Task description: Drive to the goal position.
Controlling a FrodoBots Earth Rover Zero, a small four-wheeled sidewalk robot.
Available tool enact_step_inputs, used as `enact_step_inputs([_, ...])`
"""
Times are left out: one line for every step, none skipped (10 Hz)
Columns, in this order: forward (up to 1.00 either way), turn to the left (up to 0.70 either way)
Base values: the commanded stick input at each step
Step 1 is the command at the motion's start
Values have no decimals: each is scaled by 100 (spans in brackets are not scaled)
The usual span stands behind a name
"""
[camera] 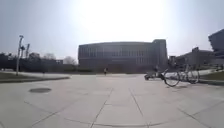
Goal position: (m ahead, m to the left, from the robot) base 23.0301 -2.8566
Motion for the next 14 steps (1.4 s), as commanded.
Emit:
enact_step_inputs([100,0])
enact_step_inputs([100,0])
enact_step_inputs([100,0])
enact_step_inputs([100,0])
enact_step_inputs([100,0])
enact_step_inputs([100,0])
enact_step_inputs([100,0])
enact_step_inputs([100,0])
enact_step_inputs([100,0])
enact_step_inputs([100,0])
enact_step_inputs([100,0])
enact_step_inputs([100,0])
enact_step_inputs([100,0])
enact_step_inputs([100,0])
